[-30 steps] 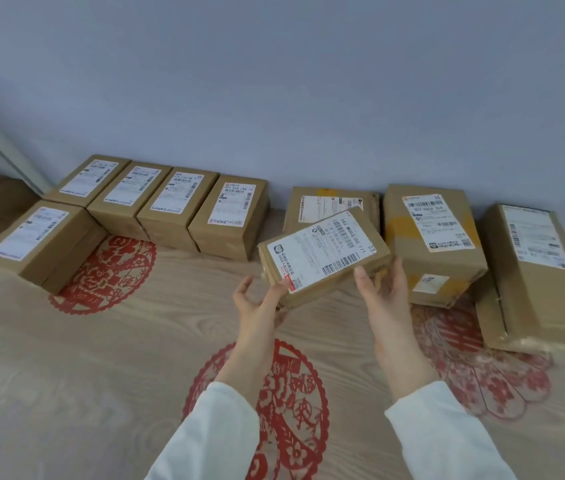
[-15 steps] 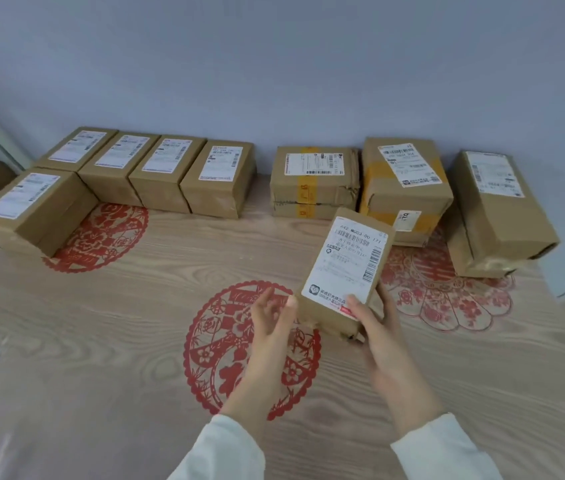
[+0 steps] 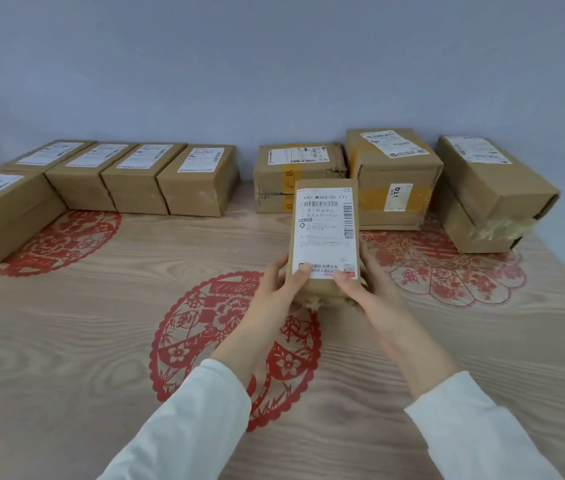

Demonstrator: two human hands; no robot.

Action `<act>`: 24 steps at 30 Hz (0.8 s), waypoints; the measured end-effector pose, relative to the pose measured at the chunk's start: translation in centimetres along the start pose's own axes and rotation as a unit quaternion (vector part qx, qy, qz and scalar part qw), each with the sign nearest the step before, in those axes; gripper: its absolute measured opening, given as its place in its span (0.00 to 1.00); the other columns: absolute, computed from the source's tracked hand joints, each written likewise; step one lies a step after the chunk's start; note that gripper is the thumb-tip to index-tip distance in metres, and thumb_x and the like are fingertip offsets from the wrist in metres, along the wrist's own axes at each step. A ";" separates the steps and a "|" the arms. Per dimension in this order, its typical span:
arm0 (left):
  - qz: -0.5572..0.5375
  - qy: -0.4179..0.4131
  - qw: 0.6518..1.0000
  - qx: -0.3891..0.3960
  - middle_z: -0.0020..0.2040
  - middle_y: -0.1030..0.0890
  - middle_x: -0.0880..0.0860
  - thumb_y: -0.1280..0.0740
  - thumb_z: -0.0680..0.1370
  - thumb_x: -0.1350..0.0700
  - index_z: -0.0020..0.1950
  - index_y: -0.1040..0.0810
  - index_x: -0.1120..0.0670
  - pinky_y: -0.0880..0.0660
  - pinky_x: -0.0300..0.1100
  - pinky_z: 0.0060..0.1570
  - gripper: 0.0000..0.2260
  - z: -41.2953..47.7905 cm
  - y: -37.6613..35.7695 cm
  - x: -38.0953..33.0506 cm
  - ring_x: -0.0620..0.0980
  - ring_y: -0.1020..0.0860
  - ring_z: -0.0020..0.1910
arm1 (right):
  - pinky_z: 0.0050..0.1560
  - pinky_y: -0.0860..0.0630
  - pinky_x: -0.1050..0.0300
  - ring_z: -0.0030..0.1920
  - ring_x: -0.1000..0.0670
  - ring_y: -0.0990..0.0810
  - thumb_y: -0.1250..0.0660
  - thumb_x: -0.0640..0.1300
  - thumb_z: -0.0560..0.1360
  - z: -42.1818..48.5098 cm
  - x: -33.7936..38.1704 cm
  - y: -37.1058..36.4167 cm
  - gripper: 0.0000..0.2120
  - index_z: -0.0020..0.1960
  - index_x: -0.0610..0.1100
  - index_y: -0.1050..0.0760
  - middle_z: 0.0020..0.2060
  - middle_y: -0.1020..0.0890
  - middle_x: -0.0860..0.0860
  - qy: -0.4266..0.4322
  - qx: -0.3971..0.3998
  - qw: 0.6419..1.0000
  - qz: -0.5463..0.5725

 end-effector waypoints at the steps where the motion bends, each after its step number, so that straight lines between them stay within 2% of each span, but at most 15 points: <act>1: 0.004 -0.006 1.000 0.004 0.60 0.22 0.47 0.29 0.69 0.40 0.72 0.34 0.51 0.26 0.49 0.62 0.35 0.0 0.0 0.3 0.47 0.22 0.59 | 0.67 0.31 0.53 0.63 0.57 0.27 0.29 0.55 0.61 0.0 -0.1 0.1 0.42 0.73 0.61 0.41 0.62 0.25 0.62 0.013 0.001 1.000 -0.002; 6: 0.005 -0.031 0.999 0.023 0.62 0.23 0.50 0.29 0.65 0.40 0.72 0.35 0.50 0.27 0.52 0.64 0.37 -1.4 -0.1 1.6 0.49 0.22 0.59 | 0.66 0.29 0.50 0.64 0.53 0.26 0.26 0.53 0.59 -1.8 -0.8 0.3 0.42 0.70 0.60 0.38 0.60 0.24 0.61 0.057 -0.003 0.998 0.008; 10: 0.026 -0.032 0.998 0.043 0.61 0.22 0.50 0.27 0.65 0.40 0.70 0.33 0.49 0.28 0.51 0.65 0.36 -4.4 0.3 2.2 0.49 0.22 0.59 | 0.62 0.27 0.51 0.65 0.52 0.26 0.23 0.54 0.61 -5.0 -2.1 -0.1 0.45 0.74 0.58 0.39 0.63 0.23 0.57 0.058 -0.013 0.998 0.018; 12: 0.018 -0.025 0.998 0.052 0.62 0.22 0.50 0.26 0.68 0.45 0.72 0.35 0.50 0.26 0.45 0.62 0.35 -6.1 0.6 2.5 0.47 0.22 0.59 | 0.56 0.26 0.55 0.63 0.52 0.25 0.23 0.51 0.65 -6.6 -2.8 -0.6 0.41 0.73 0.59 0.39 0.62 0.22 0.58 0.060 -0.017 0.998 0.018; 14: 0.020 -0.018 0.998 0.058 0.61 0.23 0.49 0.27 0.71 0.49 0.73 0.38 0.51 0.25 0.42 0.58 0.34 -7.7 0.8 2.7 0.45 0.22 0.57 | 0.59 0.26 0.53 0.63 0.53 0.25 0.24 0.46 0.68 -7.8 -3.1 -1.0 0.39 0.73 0.59 0.39 0.61 0.22 0.58 0.066 -0.019 0.998 0.013; 16: 0.014 -0.013 0.998 0.068 0.61 0.23 0.50 0.27 0.73 0.52 0.74 0.42 0.51 0.26 0.46 0.62 0.35 -8.9 1.2 3.0 0.48 0.21 0.58 | 0.62 0.27 0.53 0.64 0.53 0.26 0.28 0.38 0.71 -9.0 -3.2 -1.5 0.36 0.73 0.58 0.39 0.62 0.23 0.56 0.076 -0.023 0.997 0.007; 19: 0.008 -0.029 0.996 0.084 0.61 0.22 0.51 0.24 0.68 0.49 0.74 0.47 0.43 0.28 0.52 0.65 0.42 -10.6 2.1 2.8 0.51 0.21 0.58 | 0.57 0.24 0.58 0.64 0.55 0.26 0.30 0.35 0.72 -10.8 -2.9 -2.3 0.38 0.73 0.58 0.41 0.63 0.25 0.56 0.081 -0.015 0.997 0.003; 21: -0.001 -0.045 0.995 0.089 0.59 0.20 0.51 0.26 0.67 0.48 0.73 0.45 0.39 0.26 0.53 0.62 0.40 -11.4 2.5 2.6 0.52 0.19 0.56 | 0.51 0.22 0.61 0.63 0.56 0.26 0.29 0.35 0.70 -11.8 -2.6 -2.8 0.38 0.72 0.59 0.41 0.63 0.25 0.57 0.082 0.001 0.997 0.009; 24: 0.005 -0.056 0.995 0.087 0.58 0.19 0.51 0.28 0.70 0.52 0.70 0.40 0.38 0.22 0.48 0.56 0.33 -12.5 3.2 2.7 0.50 0.18 0.54 | 0.54 0.21 0.55 0.62 0.54 0.24 0.27 0.45 0.63 -12.8 -2.2 -3.9 0.40 0.71 0.58 0.39 0.63 0.24 0.55 0.077 -0.012 0.997 0.023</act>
Point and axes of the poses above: each hand's wrist, its own z-axis towards the middle knuckle, its own y-axis out of the back of the hand, x = y × z, the point moved 2 cm from there along z, towards the middle knuckle
